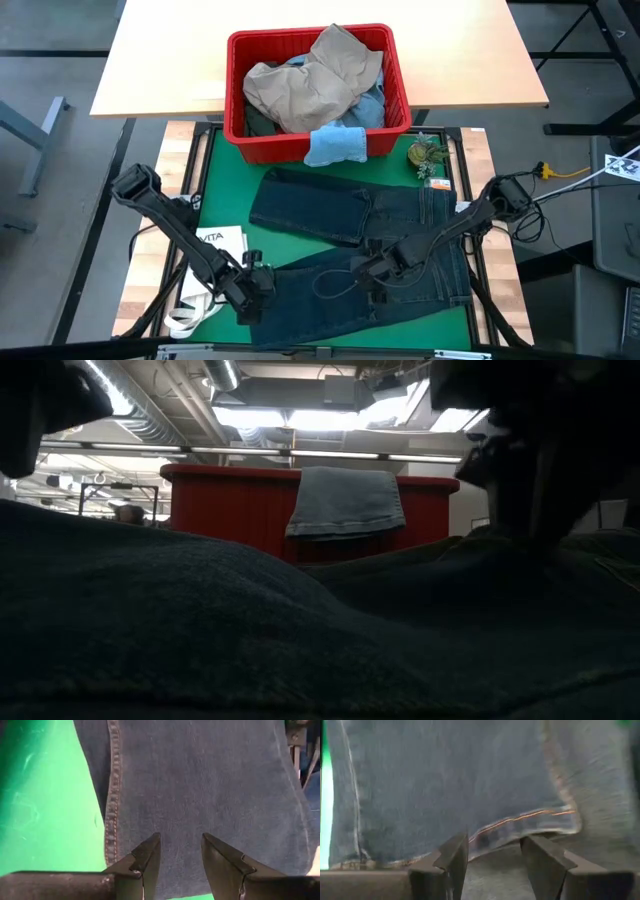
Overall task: Fold Laundry from Bin
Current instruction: Fold the dark blue pants
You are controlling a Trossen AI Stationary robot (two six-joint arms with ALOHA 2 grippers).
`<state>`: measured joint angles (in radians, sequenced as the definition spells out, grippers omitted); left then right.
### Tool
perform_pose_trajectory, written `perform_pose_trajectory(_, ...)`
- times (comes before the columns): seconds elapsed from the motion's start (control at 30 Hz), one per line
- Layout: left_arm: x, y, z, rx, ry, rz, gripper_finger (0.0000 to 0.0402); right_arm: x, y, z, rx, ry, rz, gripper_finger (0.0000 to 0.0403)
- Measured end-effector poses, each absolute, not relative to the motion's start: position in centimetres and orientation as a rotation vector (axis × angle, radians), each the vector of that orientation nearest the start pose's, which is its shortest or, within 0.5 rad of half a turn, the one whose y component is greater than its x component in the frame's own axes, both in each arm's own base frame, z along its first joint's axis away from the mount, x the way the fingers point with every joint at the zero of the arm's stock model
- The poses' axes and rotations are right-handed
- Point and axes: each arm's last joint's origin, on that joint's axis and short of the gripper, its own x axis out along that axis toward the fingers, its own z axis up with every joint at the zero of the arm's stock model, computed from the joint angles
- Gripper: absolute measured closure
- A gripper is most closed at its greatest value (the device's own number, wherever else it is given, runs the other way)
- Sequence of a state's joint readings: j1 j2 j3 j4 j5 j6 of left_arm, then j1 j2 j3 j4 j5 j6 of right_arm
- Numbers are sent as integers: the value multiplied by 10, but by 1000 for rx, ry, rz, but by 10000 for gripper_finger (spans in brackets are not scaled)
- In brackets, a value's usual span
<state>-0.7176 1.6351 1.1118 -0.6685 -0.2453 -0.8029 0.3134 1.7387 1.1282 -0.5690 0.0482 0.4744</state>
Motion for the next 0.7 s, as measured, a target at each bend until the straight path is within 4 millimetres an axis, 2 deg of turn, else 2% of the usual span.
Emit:
perform_pose_trajectory(0.17,244,-203,202,-156,1135,41,266,324,103,178,192,1170,-50,226)
perform_pose_trajectory(0.27,245,-203,201,-154,1136,46,266,327,103,179,179,1138,-56,246)
perform_pose_trajectory(0.43,245,-202,200,-148,1137,53,266,326,102,179,98,1132,-68,324)
perform_pose_trajectory(0.53,246,-203,194,-134,1158,70,266,326,100,179,27,1113,-94,383)
perform_pose_trajectory(0.57,247,-203,190,-126,1170,77,266,326,100,179,6,1112,-91,392)
perform_pose_trajectory(0.7,249,-203,173,-95,1231,122,266,324,99,178,-10,1137,-98,377)
